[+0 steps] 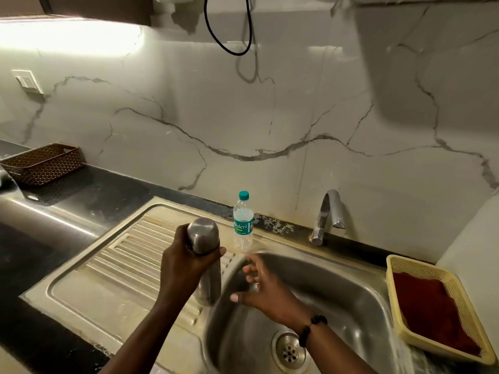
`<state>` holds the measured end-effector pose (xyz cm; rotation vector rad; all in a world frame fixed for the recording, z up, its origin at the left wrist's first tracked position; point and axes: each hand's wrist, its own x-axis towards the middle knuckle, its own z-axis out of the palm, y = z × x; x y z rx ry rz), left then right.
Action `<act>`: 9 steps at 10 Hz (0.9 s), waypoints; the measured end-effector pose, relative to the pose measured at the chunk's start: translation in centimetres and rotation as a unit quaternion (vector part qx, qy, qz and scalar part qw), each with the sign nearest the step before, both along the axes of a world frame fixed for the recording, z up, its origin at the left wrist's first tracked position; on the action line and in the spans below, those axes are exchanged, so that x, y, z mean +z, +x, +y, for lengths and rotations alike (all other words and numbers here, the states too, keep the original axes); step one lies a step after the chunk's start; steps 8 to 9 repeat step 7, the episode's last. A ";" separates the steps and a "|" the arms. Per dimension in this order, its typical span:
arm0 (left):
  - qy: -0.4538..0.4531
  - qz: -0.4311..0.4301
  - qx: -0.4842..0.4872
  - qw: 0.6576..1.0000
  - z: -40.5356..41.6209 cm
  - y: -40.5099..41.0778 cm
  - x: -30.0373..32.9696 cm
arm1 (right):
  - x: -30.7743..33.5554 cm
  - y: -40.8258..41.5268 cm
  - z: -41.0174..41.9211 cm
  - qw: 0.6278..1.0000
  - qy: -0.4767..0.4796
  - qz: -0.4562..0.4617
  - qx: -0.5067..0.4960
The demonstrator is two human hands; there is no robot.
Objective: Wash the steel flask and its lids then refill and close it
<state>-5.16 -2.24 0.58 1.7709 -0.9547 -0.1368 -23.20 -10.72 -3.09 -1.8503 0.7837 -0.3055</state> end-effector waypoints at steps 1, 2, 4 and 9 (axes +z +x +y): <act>0.001 -0.011 0.017 1.000 0.2 1.8 0.0 | -0.3 -0.1 0.0 1.000 -0.001 0.007 -0.015; 0.005 -0.011 0.018 1.000 0.4 3.0 -0.5 | -0.6 -0.2 0.0 1.000 0.002 0.013 -0.027; -0.006 0.039 0.012 0.999 0.9 4.4 -1.8 | -0.6 -0.2 -0.5 0.999 -0.002 0.020 -0.038; -0.008 -0.039 0.031 0.999 1.7 3.7 -2.4 | 0.1 -0.7 0.0 0.994 -0.097 0.049 -0.020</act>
